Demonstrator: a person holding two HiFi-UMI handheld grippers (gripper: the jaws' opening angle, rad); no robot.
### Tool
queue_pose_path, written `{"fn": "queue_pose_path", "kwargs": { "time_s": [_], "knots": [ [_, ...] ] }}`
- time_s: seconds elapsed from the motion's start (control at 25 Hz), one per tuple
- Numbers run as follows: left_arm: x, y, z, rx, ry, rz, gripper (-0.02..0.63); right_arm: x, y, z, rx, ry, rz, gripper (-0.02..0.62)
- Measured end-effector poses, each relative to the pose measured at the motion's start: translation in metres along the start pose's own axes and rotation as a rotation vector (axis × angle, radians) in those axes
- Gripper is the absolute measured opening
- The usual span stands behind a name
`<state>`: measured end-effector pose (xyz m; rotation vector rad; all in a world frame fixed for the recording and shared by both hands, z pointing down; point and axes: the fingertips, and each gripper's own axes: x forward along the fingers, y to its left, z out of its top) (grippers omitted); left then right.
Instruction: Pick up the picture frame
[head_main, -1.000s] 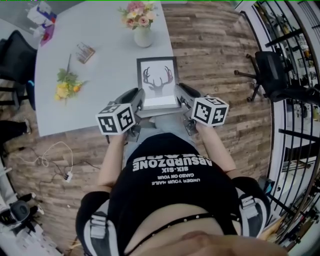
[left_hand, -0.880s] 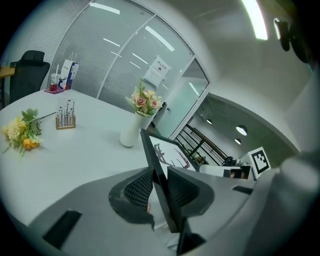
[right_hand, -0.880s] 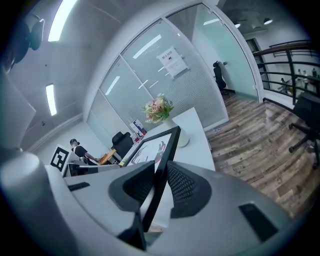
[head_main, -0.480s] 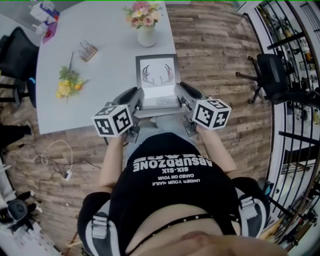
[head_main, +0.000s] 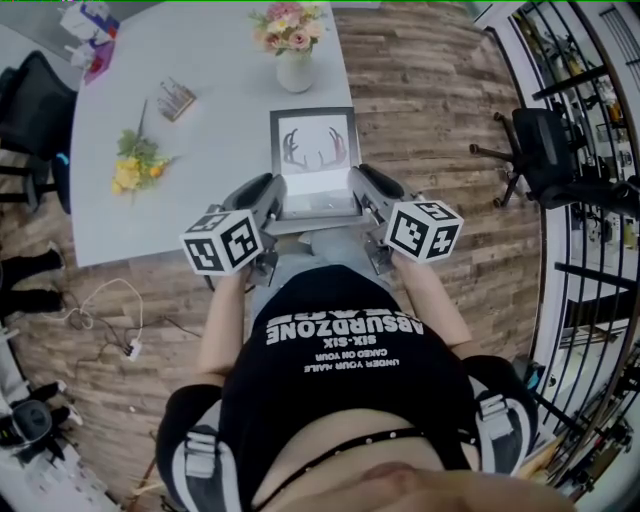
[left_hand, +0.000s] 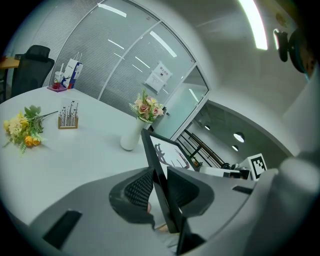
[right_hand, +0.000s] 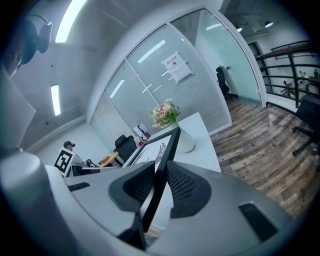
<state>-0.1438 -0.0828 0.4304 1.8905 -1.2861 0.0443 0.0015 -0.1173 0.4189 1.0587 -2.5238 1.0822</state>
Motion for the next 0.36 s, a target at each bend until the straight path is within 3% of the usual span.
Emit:
{"fn": "queue_pose_path", "kwargs": {
  "time_s": [0.36],
  "knots": [
    [-0.0012, 0.0019, -0.0049, 0.004, 0.004, 0.009, 0.097, -0.0007, -0.0009, -0.0083, 0.006, 0.012, -0.001, 0.091]
  ]
}}
